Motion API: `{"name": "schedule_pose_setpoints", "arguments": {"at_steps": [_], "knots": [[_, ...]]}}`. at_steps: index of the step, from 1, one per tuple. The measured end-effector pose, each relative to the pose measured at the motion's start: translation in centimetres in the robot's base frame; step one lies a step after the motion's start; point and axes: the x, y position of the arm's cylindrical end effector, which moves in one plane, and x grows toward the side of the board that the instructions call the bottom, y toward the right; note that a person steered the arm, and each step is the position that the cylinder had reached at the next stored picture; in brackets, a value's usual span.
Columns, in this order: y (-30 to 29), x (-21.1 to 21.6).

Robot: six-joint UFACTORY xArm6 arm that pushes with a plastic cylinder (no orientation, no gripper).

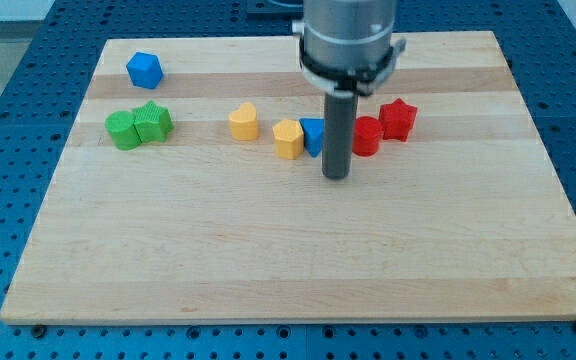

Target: Push the blue triangle to top center

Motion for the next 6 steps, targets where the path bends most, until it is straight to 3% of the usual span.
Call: {"name": "schedule_pose_setpoints", "arguments": {"at_steps": [1, 2, 6], "knots": [[1.0, 2.4], [0.2, 1.9], [-3.2, -15.1]]}}
